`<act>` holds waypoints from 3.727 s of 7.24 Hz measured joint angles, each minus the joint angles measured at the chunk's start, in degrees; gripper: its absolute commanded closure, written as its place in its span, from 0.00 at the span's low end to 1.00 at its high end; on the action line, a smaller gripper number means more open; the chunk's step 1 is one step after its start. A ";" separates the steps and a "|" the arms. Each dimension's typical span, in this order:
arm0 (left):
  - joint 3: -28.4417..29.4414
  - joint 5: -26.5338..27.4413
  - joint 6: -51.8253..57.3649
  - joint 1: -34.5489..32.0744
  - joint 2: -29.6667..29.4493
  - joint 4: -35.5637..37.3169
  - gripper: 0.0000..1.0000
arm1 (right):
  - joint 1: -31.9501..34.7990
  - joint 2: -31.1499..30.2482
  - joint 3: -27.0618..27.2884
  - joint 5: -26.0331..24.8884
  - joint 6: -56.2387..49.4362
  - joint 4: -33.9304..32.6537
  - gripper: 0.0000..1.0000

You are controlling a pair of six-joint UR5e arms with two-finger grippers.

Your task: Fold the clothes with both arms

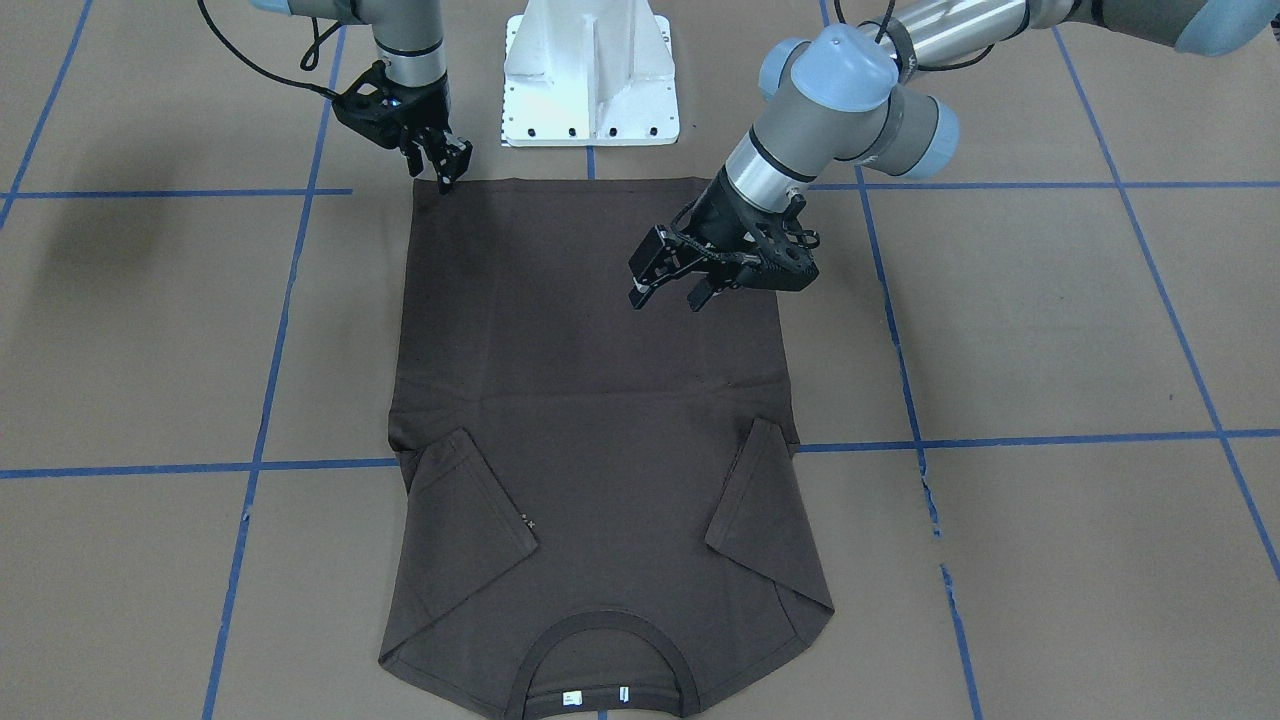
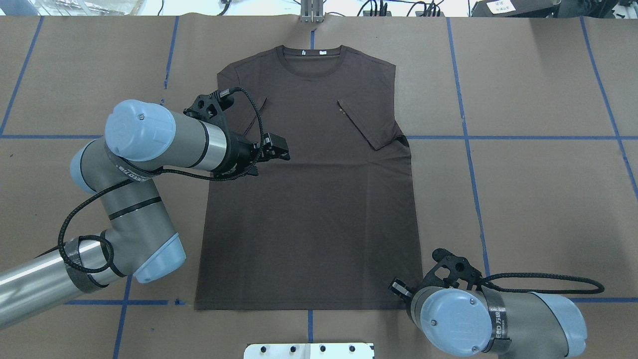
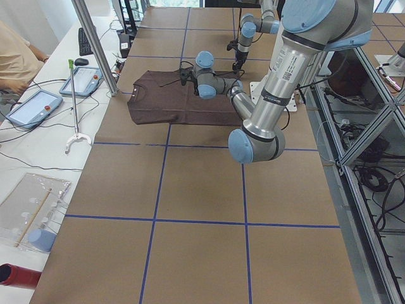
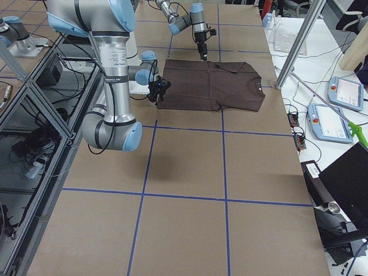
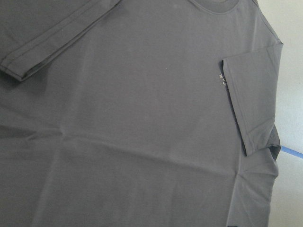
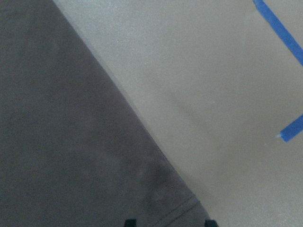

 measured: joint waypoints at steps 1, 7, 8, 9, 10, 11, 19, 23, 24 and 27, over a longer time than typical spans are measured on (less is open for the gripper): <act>0.00 0.02 0.00 0.00 0.29 0.00 0.13 | 0.20 0.06 -0.44 0.02 -0.24 -0.02 0.42; 0.00 0.09 0.00 0.12 0.41 0.00 0.13 | 0.92 -0.10 -1.27 0.35 -0.39 -0.06 1.00; 0.00 0.07 0.00 0.13 0.36 0.00 0.13 | 1.08 -0.09 -1.03 0.43 -0.42 -0.20 1.00; -0.03 0.05 0.00 0.11 0.33 0.00 0.13 | 1.35 -0.06 -0.58 0.64 -0.50 -0.37 1.00; -0.14 0.07 -0.02 0.10 0.36 0.00 0.13 | 1.61 -0.09 -0.15 0.92 -0.54 -0.48 0.97; -0.26 0.08 -0.06 0.10 0.43 0.00 0.13 | 1.80 -0.19 0.15 1.21 -0.55 -0.57 0.40; -0.52 0.15 -0.79 0.23 0.40 0.00 0.12 | 1.08 0.11 -0.64 0.68 1.04 -0.59 0.18; -0.53 0.43 -0.94 0.33 0.40 0.00 0.12 | 1.02 0.23 -1.56 0.78 1.18 -0.22 0.94; -0.51 0.49 -0.96 0.44 0.40 0.00 0.12 | 1.07 0.22 -1.54 0.96 1.09 -0.22 1.00; -0.45 0.68 -0.97 0.81 0.33 0.00 0.12 | 1.28 0.16 -1.13 1.71 0.75 -0.34 1.00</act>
